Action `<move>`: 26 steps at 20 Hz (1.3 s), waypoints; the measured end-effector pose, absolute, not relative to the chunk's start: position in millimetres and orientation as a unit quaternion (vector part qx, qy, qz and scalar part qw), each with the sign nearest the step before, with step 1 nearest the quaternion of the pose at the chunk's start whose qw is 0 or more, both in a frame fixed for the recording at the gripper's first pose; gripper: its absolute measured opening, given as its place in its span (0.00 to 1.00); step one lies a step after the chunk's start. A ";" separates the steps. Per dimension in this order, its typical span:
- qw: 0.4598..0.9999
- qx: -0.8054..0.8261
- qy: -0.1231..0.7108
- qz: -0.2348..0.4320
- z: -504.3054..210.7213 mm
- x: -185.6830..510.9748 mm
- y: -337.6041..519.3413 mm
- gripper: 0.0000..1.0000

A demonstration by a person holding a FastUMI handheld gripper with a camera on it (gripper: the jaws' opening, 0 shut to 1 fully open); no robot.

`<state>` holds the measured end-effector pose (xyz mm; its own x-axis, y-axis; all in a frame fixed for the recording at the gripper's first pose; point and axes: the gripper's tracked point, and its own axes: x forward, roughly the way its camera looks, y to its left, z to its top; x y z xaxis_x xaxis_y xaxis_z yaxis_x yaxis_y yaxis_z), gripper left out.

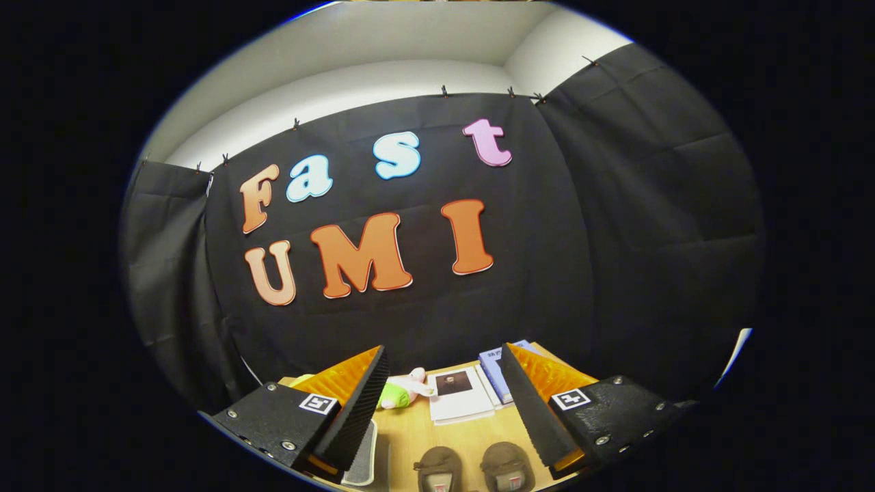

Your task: Open the storage box then place both shoes into the box .Put the left shoe in first, then the right shoe, with the right side of both shoes facing outward in a uniform manner.

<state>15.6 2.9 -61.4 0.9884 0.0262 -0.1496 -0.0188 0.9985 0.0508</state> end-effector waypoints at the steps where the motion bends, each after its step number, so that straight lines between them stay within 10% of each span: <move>1: 0.995 0.041 0.091 0.021 -73.1 17.2 7.5 0.98; 26: 0.842 0.299 0.395 0.213 -353.1 -2.9 142.7 0.98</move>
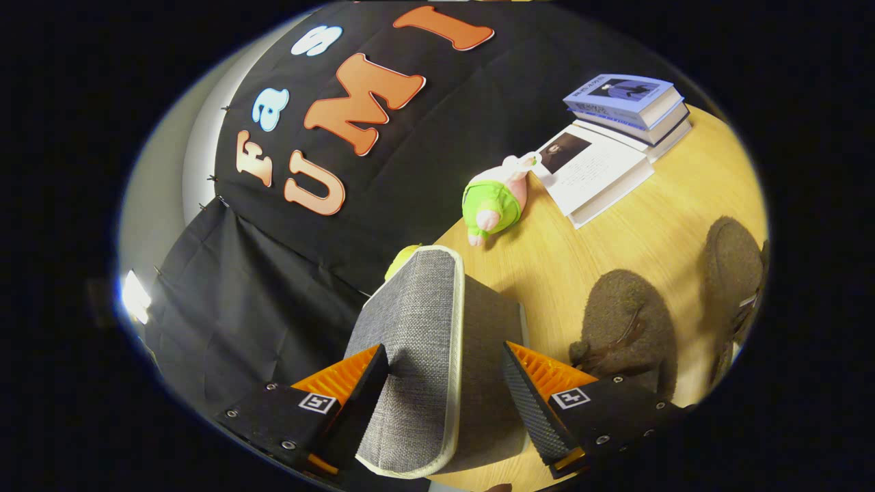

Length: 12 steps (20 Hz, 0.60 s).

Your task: Open the storage box then place both shoes into the box .Put the left shoe in first, then the right shoe, with the right side of both shoes facing outward in a uniform manner.

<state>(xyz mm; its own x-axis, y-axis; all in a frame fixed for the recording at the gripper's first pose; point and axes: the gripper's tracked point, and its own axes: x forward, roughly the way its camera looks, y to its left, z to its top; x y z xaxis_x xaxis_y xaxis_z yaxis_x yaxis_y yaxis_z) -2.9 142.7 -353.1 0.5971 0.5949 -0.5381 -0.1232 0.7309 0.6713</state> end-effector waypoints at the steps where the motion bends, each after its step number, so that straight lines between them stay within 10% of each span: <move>1: 0.838 0.304 0.398 0.218 -355.6 -3.0 144.6 0.98; 6: 0.816 0.328 0.411 0.239 -359.5 -6.7 160.1 0.97; 12: 0.814 0.338 0.408 0.237 -351.5 -6.6 156.4 0.70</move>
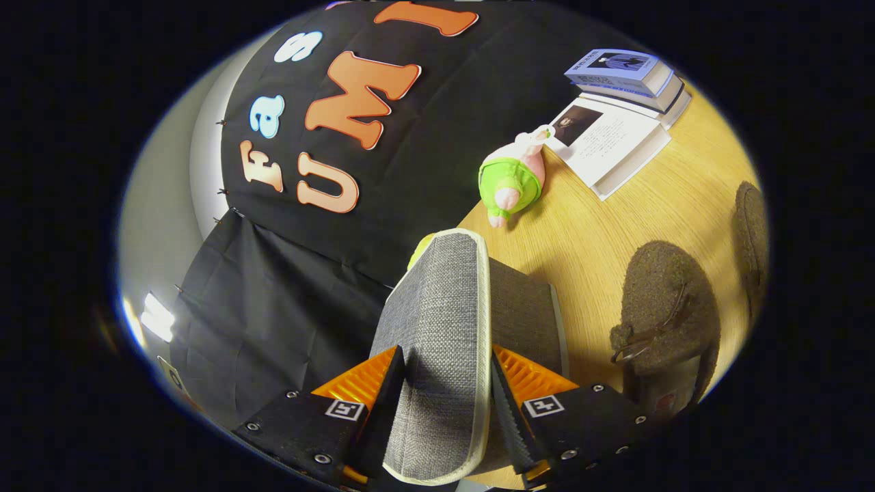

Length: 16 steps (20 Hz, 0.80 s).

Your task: Open the storage box then place both shoes into the box .Put the left shoe in first, then the right shoe, with the right side of both shoes facing outward in a uniform manner.

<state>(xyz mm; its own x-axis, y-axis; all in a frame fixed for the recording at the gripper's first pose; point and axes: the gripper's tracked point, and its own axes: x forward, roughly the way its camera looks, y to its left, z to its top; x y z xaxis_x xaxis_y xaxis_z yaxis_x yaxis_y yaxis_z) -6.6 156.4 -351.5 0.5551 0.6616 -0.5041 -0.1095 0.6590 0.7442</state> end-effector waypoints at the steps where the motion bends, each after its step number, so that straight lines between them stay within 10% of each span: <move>1: 0.815 0.341 0.406 0.233 -348.5 -6.5 154.4 0.65; 9: 0.823 0.355 0.391 0.210 -317.2 -2.0 151.5 0.02; 16: 0.825 0.341 0.370 0.257 -239.5 -1.0 202.0 0.01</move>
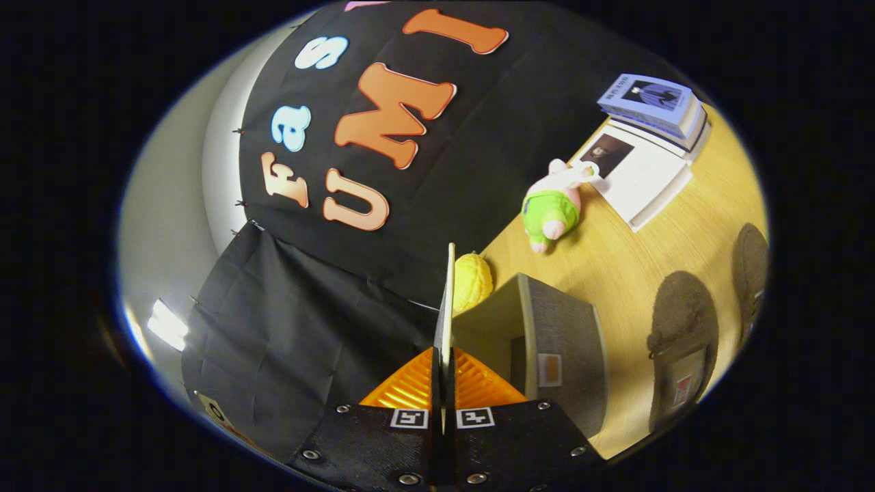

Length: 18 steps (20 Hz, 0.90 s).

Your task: Open the storage box then place both shoes into the box .Put the left shoe in first, then the right shoe, with the right side of both shoes facing outward in a uniform manner.

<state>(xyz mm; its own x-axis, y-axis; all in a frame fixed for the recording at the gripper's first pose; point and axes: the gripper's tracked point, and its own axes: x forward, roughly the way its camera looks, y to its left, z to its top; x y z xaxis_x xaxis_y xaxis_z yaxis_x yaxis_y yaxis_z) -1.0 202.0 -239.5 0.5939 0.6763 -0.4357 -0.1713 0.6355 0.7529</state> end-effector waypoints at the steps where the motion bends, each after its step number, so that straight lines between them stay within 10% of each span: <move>1: 0.828 0.331 0.367 0.264 -229.5 -1.1 211.8 0.01; 18: 0.847 0.162 0.363 0.353 -210.3 -19.1 407.3 0.14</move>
